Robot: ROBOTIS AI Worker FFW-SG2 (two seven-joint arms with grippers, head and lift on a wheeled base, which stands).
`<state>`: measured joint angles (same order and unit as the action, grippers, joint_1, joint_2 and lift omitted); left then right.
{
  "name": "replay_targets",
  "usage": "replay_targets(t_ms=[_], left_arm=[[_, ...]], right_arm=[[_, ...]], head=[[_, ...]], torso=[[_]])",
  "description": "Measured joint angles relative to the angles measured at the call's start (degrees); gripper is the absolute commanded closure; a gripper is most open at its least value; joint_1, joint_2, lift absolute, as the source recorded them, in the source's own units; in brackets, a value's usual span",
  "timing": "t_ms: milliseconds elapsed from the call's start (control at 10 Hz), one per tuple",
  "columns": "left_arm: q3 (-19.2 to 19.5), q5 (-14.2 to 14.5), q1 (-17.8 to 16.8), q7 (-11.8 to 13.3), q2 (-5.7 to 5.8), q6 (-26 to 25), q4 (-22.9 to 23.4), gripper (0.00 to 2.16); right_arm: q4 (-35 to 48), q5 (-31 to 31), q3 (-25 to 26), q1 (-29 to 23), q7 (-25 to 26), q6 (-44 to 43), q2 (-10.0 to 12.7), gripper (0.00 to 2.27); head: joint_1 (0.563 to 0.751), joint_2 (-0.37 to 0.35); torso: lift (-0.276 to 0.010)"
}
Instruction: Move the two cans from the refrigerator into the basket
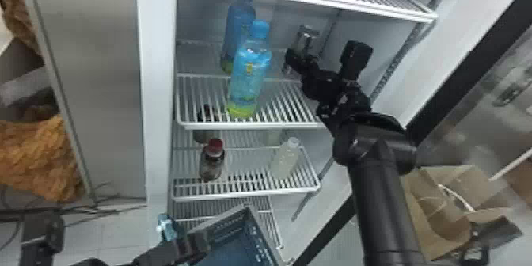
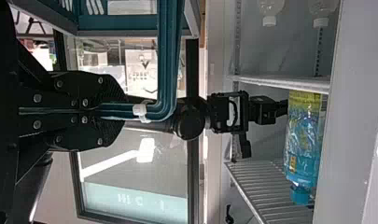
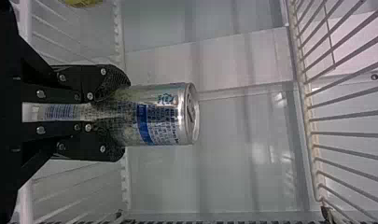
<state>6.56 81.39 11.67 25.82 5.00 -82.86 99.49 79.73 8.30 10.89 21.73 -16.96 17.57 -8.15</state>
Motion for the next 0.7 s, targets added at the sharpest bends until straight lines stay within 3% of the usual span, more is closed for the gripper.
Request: replay_targets(t_ms=[700], left_arm=[[-0.11, 0.56, 0.19, 0.10, 0.19, 0.17, 0.00, 1.20]], right_arm=[[17.65, 2.49, 0.04, -11.88, 0.00, 4.14, -1.02, 1.28]], head=[[0.695, -0.350]], torso=[[-0.035]])
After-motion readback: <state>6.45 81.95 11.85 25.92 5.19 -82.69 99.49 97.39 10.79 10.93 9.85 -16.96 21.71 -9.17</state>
